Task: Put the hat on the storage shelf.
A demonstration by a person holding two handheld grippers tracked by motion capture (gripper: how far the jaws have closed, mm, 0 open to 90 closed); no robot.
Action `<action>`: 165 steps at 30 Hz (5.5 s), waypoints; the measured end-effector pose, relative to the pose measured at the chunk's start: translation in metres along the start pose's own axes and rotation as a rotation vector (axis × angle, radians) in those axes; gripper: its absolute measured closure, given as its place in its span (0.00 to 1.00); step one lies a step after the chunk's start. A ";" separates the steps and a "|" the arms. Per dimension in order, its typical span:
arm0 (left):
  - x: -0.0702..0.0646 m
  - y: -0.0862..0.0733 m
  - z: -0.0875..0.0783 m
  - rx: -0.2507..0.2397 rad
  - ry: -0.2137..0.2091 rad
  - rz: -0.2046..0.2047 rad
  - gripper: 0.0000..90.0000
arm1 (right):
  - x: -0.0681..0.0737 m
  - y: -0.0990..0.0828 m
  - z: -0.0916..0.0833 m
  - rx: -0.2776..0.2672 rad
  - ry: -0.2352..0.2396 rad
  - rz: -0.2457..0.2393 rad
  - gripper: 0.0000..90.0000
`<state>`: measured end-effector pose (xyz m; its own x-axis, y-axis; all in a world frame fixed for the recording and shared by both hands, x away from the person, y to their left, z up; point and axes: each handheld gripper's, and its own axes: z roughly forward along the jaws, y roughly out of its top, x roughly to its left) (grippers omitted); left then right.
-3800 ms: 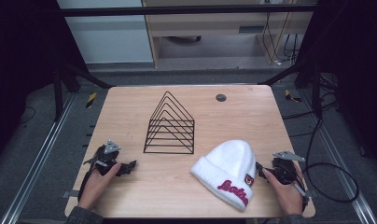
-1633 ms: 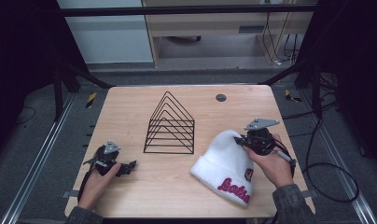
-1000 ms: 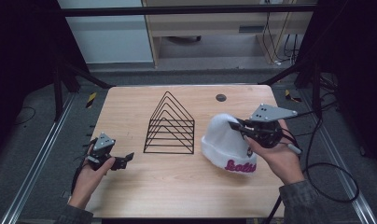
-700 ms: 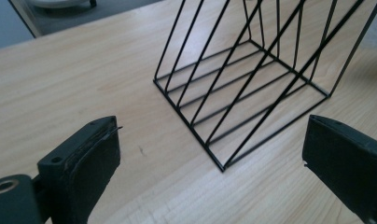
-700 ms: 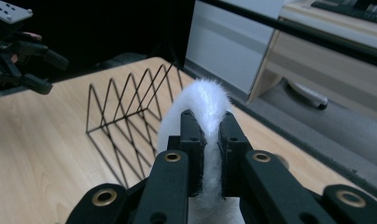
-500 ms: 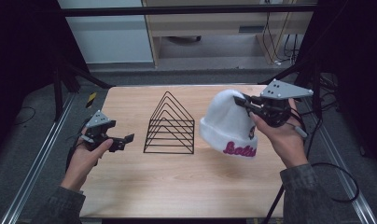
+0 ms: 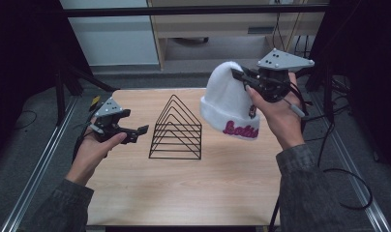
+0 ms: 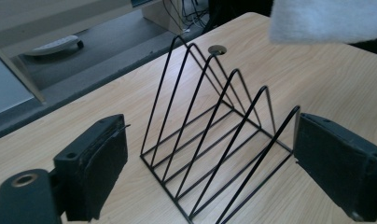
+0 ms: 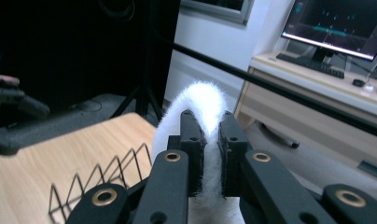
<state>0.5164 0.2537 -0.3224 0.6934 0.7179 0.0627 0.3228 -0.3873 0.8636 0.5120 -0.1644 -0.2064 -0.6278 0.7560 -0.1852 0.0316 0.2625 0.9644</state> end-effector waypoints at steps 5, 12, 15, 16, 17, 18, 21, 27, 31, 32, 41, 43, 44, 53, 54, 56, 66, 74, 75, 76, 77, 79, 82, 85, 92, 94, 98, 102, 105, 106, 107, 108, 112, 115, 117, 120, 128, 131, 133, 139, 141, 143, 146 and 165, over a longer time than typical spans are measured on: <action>-0.003 0.010 0.000 -0.021 -0.019 0.005 0.17 | 0.005 0.021 0.012 -0.046 0.020 0.001 0.93; -0.008 0.024 0.001 -0.035 -0.023 0.027 0.18 | 0.012 0.038 0.024 -0.086 0.044 0.003 0.93; -0.010 0.029 0.002 -0.036 -0.028 0.038 0.19 | 0.014 0.042 0.028 -0.096 0.052 0.008 0.93; -0.010 0.031 0.002 -0.039 -0.031 0.036 0.19 | 0.015 0.045 0.030 -0.101 0.059 0.014 0.93; -0.010 0.032 0.002 -0.039 -0.035 0.035 0.19 | 0.016 0.047 0.033 -0.108 0.064 0.017 0.93; -0.010 0.033 0.003 -0.047 -0.042 0.025 0.19 | 0.019 0.051 0.036 -0.113 0.072 0.017 0.93; -0.009 0.038 0.008 -0.057 -0.053 0.019 0.21 | 0.023 0.057 0.042 -0.126 0.088 0.016 0.93; -0.003 0.040 0.015 -0.067 -0.062 -0.005 0.22 | 0.033 0.063 0.058 -0.136 0.138 0.023 0.93; 0.003 0.038 0.019 -0.063 -0.057 -0.016 0.21 | 0.042 0.062 0.069 -0.129 0.164 0.020 0.93; 0.003 0.038 0.019 -0.063 -0.057 -0.016 0.21 | 0.042 0.062 0.069 -0.129 0.164 0.020 0.93; 0.010 0.036 0.023 -0.058 -0.079 -0.020 0.16 | 0.062 0.066 0.087 -0.130 0.220 0.005 0.93; 0.010 0.037 0.023 -0.070 -0.082 -0.024 0.16 | 0.065 0.067 0.089 -0.129 0.233 0.000 0.93; 0.010 0.037 0.024 -0.073 -0.086 -0.030 0.16 | 0.069 0.067 0.091 -0.129 0.242 0.000 0.93; 0.008 0.037 0.025 -0.053 -0.120 -0.043 0.51 | 0.076 0.067 0.095 -0.122 0.264 -0.022 0.93; 0.007 0.037 0.025 -0.042 -0.122 -0.033 0.51 | 0.076 0.067 0.095 -0.120 0.265 -0.020 0.93; 0.004 0.037 0.024 -0.033 -0.105 -0.004 0.72 | 0.074 0.066 0.096 -0.117 0.262 -0.022 0.93; -0.006 0.041 0.014 -0.085 -0.017 0.015 0.82 | 0.062 0.061 0.095 -0.115 0.238 -0.012 0.93; -0.010 0.042 0.009 -0.090 0.016 0.021 0.82 | 0.049 0.048 0.105 -0.081 0.208 0.003 0.93; -0.010 0.042 0.010 -0.084 0.022 0.027 0.82 | 0.049 0.046 0.106 -0.080 0.208 0.006 0.93; -0.010 0.042 0.010 -0.084 0.022 0.027 0.82 | 0.048 0.044 0.108 -0.075 0.210 0.009 0.93; -0.010 0.041 0.011 -0.082 0.027 0.028 0.82 | 0.048 0.042 0.109 -0.070 0.208 0.012 0.93; -0.010 0.040 0.013 -0.081 0.029 0.024 0.82 | 0.048 0.038 0.112 -0.063 0.208 0.013 0.93; -0.008 0.036 0.016 -0.070 0.031 0.017 0.83 | 0.048 0.035 0.114 -0.054 0.207 0.013 0.93; -0.005 0.029 0.021 -0.060 0.039 0.004 0.83 | 0.048 0.025 0.119 -0.038 0.210 0.023 0.93; 0.001 0.020 0.031 -0.058 0.062 -0.016 0.84 | 0.046 0.014 0.125 -0.026 0.217 0.028 0.92; 0.001 0.019 0.032 -0.057 0.064 -0.019 0.84 | 0.046 0.013 0.125 -0.025 0.217 0.030 0.92; 0.002 0.015 0.035 -0.055 0.067 -0.023 0.84 | 0.045 0.010 0.127 -0.021 0.215 0.025 0.93; 0.004 0.009 0.036 -0.053 0.067 -0.027 0.84 | 0.047 0.007 0.128 -0.021 0.228 0.022 0.93; 0.005 0.006 0.036 -0.051 0.071 -0.027 0.84 | 0.049 0.006 0.128 -0.020 0.235 0.021 0.92; 0.005 0.005 0.035 -0.052 0.072 -0.028 0.84 | 0.050 0.005 0.128 -0.018 0.237 0.020 0.93; 0.005 0.004 0.035 -0.051 0.073 -0.029 0.84 | 0.050 0.005 0.128 -0.019 0.239 0.019 0.92; 0.006 0.003 0.035 -0.050 0.074 -0.030 0.84 | 0.051 0.005 0.128 -0.020 0.242 0.017 0.93; 0.005 -0.006 0.037 -0.040 0.074 -0.032 0.84 | 0.057 0.003 0.128 -0.008 0.255 -0.007 0.92; 0.003 -0.012 0.037 -0.034 0.069 -0.026 0.84 | 0.060 0.000 0.128 0.006 0.265 -0.021 0.92; 0.001 -0.015 0.037 -0.028 0.072 -0.015 0.84 | 0.063 -0.001 0.126 0.008 0.271 -0.023 0.92; 0.000 -0.019 0.036 -0.026 0.067 -0.013 0.84 | 0.067 -0.002 0.124 0.014 0.278 -0.029 0.92; -0.002 -0.022 0.034 -0.027 0.059 -0.017 0.84 | 0.072 -0.003 0.120 0.023 0.290 -0.035 0.92; -0.002 -0.024 0.033 -0.032 0.057 -0.020 0.84 | 0.072 -0.003 0.118 0.030 0.289 -0.027 0.92; -0.002 -0.026 0.033 -0.031 0.055 -0.023 0.84 | 0.073 -0.004 0.117 0.029 0.300 -0.023 0.92; -0.003 -0.032 0.034 -0.026 0.050 -0.026 0.84 | 0.079 -0.006 0.113 0.043 0.315 -0.033 0.92; -0.002 -0.035 0.035 -0.020 0.052 -0.028 0.84 | 0.081 -0.007 0.112 0.054 0.317 -0.036 0.92; -0.002 -0.038 0.036 -0.012 0.052 -0.029 0.84 | 0.082 -0.010 0.111 0.068 0.320 -0.041 0.92; -0.003 -0.042 0.036 -0.011 0.049 -0.036 0.84 | 0.084 -0.013 0.110 0.085 0.322 -0.040 0.92; -0.003 -0.063 0.045 0.020 0.028 -0.039 0.84 | 0.088 -0.033 0.109 0.163 0.341 -0.035 0.92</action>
<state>0.5229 0.2493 -0.3998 0.6616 0.7486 0.0433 0.3627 -0.3700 0.8553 0.5402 -0.0409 -0.2756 -0.8524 0.5096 -0.1172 0.1122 0.3973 0.9108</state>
